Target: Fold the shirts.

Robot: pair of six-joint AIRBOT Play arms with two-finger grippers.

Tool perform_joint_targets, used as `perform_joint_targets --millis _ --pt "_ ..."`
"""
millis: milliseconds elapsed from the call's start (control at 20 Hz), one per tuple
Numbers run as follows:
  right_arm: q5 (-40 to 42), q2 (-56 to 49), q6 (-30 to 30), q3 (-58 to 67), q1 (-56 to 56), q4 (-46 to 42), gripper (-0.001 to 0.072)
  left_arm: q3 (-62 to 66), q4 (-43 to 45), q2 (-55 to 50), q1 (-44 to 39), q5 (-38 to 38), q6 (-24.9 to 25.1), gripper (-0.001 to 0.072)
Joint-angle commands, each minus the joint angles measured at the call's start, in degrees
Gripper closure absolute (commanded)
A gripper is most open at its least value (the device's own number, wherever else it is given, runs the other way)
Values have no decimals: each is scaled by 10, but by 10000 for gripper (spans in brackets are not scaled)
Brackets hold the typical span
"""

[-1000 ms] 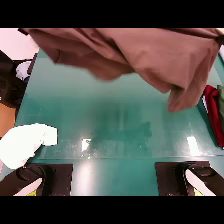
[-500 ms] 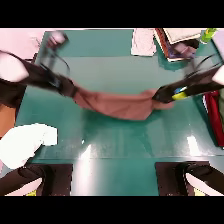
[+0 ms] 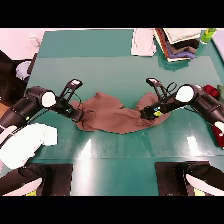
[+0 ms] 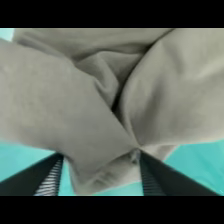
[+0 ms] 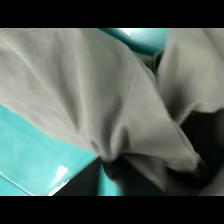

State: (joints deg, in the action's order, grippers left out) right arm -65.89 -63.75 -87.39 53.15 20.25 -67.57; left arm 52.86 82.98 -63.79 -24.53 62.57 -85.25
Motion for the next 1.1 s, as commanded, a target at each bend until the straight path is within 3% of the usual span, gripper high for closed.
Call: perform_joint_targets --millis 0,50,200,400,500,600,800,1050 --pt "-41 -4 1 48 2 -1 265 50 28 0 1 41 -9 160" --pt "-59 -4 1 72 0 0 181 86 39 0 1 54 -9 161" --pt "-97 -4 1 131 -3 -1 180 152 60 0 1 61 -9 161" --pt "-95 -5 1 155 -3 -1 181 141 64 -21 6 87 -8 160" --pt "-96 -4 1 151 -3 0 181 135 57 -45 47 82 -15 159" --pt "-95 -4 1 135 -3 0 181 135 0 -73 118 68 -13 159" --pt "-88 -5 1 110 -2 1 182 136 -148 -127 199 60 68 160" --pt "-65 -5 0 81 -2 5 182 135 -169 -160 203 67 93 161"
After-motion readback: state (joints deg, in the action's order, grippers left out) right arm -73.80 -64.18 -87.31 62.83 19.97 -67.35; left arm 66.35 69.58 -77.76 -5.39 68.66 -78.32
